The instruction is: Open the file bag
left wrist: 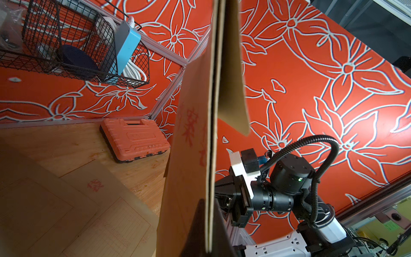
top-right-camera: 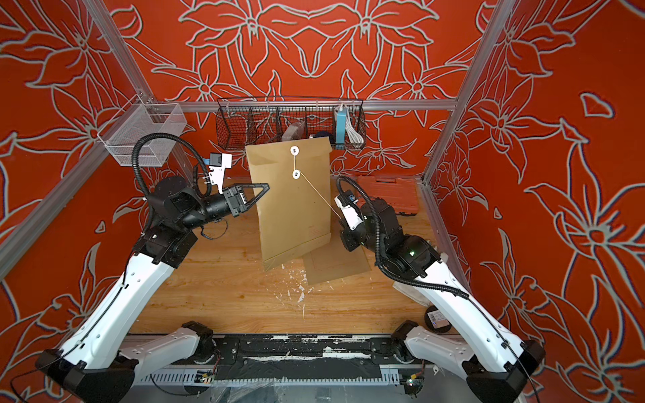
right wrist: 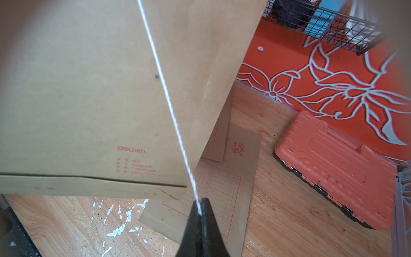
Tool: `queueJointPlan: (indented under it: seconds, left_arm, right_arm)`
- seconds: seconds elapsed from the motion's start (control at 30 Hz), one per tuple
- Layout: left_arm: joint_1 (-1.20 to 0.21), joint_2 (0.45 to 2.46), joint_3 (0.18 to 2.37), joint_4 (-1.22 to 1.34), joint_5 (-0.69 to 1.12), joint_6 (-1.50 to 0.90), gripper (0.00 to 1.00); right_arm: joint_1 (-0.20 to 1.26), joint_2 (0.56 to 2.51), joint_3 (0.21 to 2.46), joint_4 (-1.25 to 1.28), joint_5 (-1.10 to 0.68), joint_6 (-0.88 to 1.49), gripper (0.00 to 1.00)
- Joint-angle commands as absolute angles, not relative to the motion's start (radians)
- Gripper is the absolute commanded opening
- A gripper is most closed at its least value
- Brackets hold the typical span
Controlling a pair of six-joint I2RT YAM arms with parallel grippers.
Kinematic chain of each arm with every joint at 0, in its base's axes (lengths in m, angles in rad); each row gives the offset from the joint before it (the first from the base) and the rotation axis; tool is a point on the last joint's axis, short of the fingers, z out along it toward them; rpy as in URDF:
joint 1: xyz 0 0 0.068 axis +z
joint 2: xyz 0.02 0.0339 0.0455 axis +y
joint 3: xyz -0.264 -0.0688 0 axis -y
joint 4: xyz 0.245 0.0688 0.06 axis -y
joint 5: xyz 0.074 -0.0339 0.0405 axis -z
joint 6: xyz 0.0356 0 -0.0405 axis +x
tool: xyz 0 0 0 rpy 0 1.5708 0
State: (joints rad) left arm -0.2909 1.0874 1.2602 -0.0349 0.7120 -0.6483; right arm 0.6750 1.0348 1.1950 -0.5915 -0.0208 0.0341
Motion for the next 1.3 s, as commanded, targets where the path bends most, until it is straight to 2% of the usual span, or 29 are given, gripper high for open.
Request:
queueJointPlan:
  seconds: [0.0,1.03,1.17,1.27]
  left_arm:
    - [-0.278,1.072,1.289,0.027,0.728,-0.658,0.00]
    - [-0.253,1.052,1.261,0.035,0.689,-0.676,0.00]
    - [-0.255,1.035,1.247,-0.021,0.629,-0.624,0.00]
    - [-0.290,1.004,1.229,-0.096,0.498,-0.546,0.00]
  right_arm:
    - [0.679,1.022,1.180,-0.597,-0.048,0.013,0.00]
    - [0.700,1.084,1.166,-0.562,-0.376,0.001,0.00]
    - [0.710,1.088,1.169,-0.504,-0.386,0.054,0.00]
    - [0.710,1.100,1.178,-0.462,-0.343,0.115,0.00]
